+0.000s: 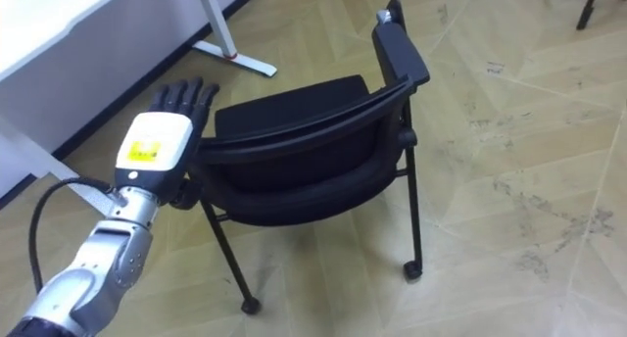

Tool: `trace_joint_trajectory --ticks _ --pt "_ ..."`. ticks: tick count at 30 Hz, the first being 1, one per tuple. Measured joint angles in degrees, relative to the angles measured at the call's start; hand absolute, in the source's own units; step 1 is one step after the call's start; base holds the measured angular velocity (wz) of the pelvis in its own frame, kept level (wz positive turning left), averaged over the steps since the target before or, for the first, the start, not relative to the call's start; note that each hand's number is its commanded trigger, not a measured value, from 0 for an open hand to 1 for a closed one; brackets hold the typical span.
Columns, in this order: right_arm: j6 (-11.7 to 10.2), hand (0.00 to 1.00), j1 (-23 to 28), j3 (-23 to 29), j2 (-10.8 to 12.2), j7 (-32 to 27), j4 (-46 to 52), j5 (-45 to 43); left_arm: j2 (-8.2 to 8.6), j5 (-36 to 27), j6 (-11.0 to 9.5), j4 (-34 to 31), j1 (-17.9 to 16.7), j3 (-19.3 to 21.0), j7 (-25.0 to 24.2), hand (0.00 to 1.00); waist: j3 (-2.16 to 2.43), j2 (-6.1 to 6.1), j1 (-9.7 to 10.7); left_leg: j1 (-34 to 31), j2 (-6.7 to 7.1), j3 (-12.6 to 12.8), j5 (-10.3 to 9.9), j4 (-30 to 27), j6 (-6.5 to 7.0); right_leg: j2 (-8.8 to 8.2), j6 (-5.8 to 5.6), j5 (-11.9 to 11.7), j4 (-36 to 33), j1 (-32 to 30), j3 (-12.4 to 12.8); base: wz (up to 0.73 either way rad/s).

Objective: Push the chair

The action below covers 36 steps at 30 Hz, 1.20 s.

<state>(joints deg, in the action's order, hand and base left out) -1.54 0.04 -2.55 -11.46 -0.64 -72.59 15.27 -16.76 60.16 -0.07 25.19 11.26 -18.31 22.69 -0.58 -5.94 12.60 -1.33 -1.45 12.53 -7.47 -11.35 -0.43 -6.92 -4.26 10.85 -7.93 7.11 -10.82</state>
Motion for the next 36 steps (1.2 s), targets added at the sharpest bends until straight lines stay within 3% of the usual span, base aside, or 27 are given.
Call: trace_joint_trajectory --ticks 4,19,34,36 --pt "-0.4 0.00 0.0 0.0 0.0 0.1 -0.1 0.0 0.06 0.0 -0.3 1.6 0.0 -0.1 0.0 0.00 -0.30 -0.18 0.3 0.0 0.00 0.0 0.0 0.1 0.00 0.00 0.00 0.0 0.0 0.0 0.0 0.00" --pt "-1.2 0.00 0.1 2.3 0.0 0.4 -0.4 -0.6 0.41 -1.2 -1.5 4.1 0.0 -0.2 -3.1 0.00 -0.17 -0.55 2.6 0.4 0.07 0.1 0.0 0.5 -0.01 0.03 0.00 0.0 0.2 0.3 0.5 0.00" --pt "-1.5 0.00 0.2 6.3 0.3 1.5 -1.1 -2.9 0.36 -1.0 -1.4 2.7 0.2 -0.2 -7.7 0.00 -0.15 -0.98 3.0 1.0 0.08 0.0 0.0 0.4 0.00 0.01 0.00 0.0 0.2 1.0 0.6 0.00" --pt "-1.5 0.00 0.2 6.7 0.3 1.5 -1.2 -3.3 0.36 -1.0 -1.3 2.4 0.2 -0.2 -8.2 0.04 -0.13 -1.03 3.1 0.9 0.08 0.0 0.0 0.4 0.00 0.01 0.00 0.0 0.2 1.0 0.6 0.00"
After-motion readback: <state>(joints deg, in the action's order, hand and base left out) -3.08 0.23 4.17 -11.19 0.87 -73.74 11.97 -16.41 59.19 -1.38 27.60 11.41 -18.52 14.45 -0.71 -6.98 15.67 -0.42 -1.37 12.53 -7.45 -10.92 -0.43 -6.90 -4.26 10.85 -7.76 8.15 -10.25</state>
